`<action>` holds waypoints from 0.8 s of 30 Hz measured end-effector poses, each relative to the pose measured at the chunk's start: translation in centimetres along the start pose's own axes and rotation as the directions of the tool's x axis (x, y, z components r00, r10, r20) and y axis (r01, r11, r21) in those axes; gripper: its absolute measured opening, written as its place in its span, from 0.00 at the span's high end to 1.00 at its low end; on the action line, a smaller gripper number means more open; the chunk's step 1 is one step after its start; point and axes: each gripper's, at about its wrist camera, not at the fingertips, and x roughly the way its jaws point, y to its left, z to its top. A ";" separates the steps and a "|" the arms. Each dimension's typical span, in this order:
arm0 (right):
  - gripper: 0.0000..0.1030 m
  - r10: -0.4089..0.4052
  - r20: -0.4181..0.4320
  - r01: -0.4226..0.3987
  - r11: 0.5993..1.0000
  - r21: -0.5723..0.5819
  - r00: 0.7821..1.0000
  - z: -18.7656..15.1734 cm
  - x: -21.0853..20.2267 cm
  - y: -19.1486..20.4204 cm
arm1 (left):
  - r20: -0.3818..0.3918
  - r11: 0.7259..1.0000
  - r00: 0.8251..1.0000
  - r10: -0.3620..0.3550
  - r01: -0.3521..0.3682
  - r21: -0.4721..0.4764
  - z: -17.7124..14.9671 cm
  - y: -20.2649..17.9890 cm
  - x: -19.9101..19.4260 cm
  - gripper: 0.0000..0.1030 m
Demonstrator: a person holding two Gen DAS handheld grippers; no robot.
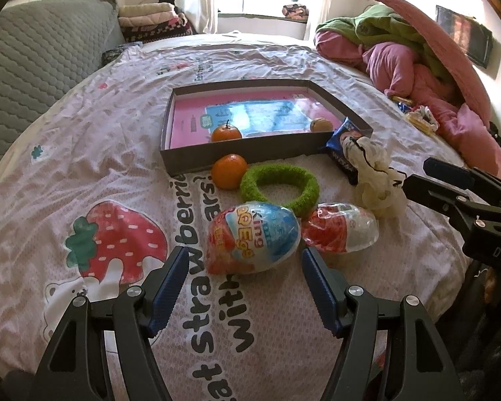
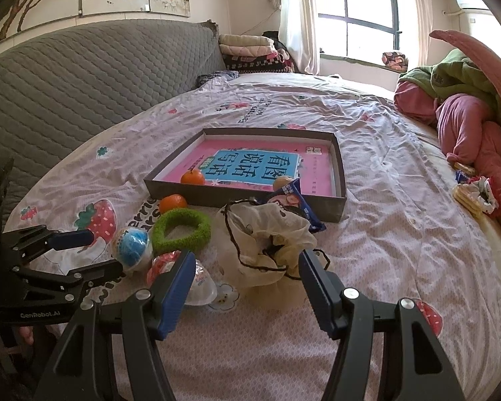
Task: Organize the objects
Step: 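Move the left gripper toward the Kinder Joy egg while the right gripper approaches the white cloth bag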
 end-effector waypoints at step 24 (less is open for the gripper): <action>0.38 -0.001 -0.014 0.001 1.000 0.009 1.000 -0.5 0.8 -0.3 | -0.016 1.000 1.000 0.004 -0.004 0.000 -0.4 0.9 2.0 0.31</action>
